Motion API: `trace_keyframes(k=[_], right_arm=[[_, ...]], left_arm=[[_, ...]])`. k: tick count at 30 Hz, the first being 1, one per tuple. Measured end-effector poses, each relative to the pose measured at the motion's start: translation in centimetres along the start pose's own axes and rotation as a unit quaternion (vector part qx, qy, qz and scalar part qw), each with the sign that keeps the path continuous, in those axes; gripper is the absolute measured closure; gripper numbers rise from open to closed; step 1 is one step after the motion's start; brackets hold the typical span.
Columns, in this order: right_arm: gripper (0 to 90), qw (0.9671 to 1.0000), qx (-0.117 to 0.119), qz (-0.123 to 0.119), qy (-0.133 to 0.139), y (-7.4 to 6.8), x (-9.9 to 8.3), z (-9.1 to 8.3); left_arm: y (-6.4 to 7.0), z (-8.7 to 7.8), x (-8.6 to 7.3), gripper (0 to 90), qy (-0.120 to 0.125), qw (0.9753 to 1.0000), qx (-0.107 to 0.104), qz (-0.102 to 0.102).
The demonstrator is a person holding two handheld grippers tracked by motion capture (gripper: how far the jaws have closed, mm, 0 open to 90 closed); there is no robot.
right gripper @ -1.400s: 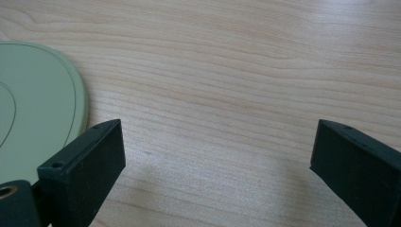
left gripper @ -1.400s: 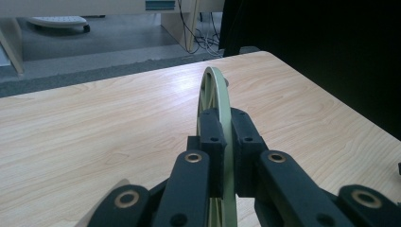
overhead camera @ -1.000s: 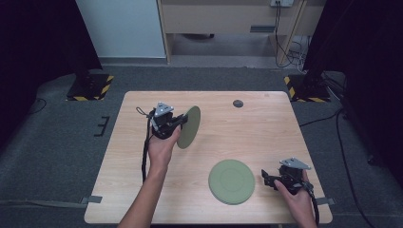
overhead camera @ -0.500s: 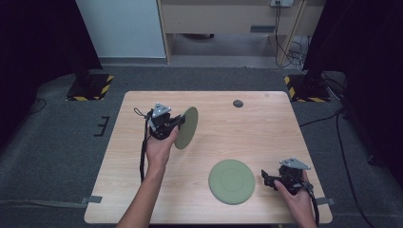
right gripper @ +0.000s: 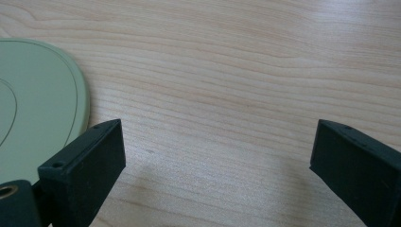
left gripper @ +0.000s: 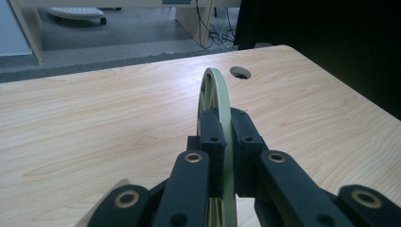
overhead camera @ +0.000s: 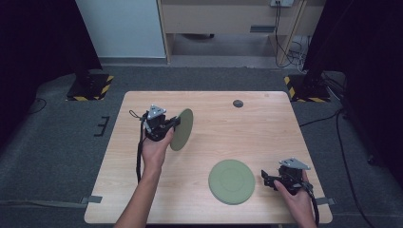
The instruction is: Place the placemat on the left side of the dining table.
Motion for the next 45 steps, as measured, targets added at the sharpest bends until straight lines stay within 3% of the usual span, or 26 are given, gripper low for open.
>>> trace_keyframes(k=[18,45], right_arm=[[4.4,1.0000,0.000,-0.001,-0.001,-0.1,0.0,0.1],[4.4,1.0000,0.000,-0.002,-0.001,-0.1,0.0,0.1]], left_arm=[[-1.2,-0.2,-1.5,85.4,-0.009,0.9999,0.009,-0.008],[-2.3,-0.8,-2.1,85.3,-0.006,0.9996,0.020,-0.017]])
Point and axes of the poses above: each handheld gripper's, and its own axes: z roughly forward along the jaws, x roughly out of its top, y roughly to its right, the point moved 6 cm from there along z, roughly forward along the jaws, and after that the axes turned 8 degrees about y, right-handed, at the moved point
